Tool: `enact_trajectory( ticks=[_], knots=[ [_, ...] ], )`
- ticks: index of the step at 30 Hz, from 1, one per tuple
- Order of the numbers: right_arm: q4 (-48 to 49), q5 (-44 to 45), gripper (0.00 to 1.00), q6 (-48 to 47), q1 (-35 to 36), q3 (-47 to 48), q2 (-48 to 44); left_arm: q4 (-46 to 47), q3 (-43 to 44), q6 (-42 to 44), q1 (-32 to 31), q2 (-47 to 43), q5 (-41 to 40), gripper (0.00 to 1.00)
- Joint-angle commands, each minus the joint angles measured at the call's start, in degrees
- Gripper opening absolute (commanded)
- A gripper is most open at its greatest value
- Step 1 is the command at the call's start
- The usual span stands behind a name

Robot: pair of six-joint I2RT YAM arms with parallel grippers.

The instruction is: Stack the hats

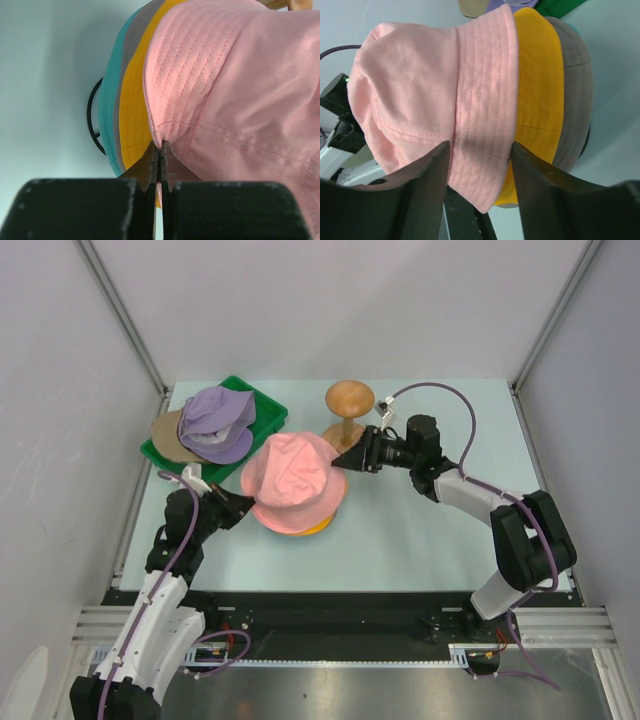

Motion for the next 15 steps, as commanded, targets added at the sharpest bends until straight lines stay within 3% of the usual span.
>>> enact_trajectory(
  ticks=[1, 5, 6, 9, 15],
  knots=[
    [4.98, -4.34, 0.51, 2.71, 0.01, 2.85, 1.68, 0.0, 2.05, 1.78, 0.9, 0.89, -2.7, 0.0],
    [1.92, -6.88, 0.3, 0.96, 0.62, 3.81, 3.26, 0.44, 1.87, 1.96, 0.9, 1.5, -2.87, 0.0],
    [0.25, -7.06, 0.19, 0.08, 0.97, 4.6, 3.44, 0.44, 1.79, 2.13, 0.99, 1.85, -2.79, 0.0],
    [-7.66, -5.14, 0.0, -5.01, 1.42, 4.96, 3.09, 0.26, 1.61, 2.92, 1.07, 2.73, -2.7, 0.0],
    [-17.69, 5.14, 0.0, -7.92, 0.89, 3.47, 2.3, -0.62, 1.17, 4.15, 1.25, 4.05, -3.49, 0.0]
  ],
)
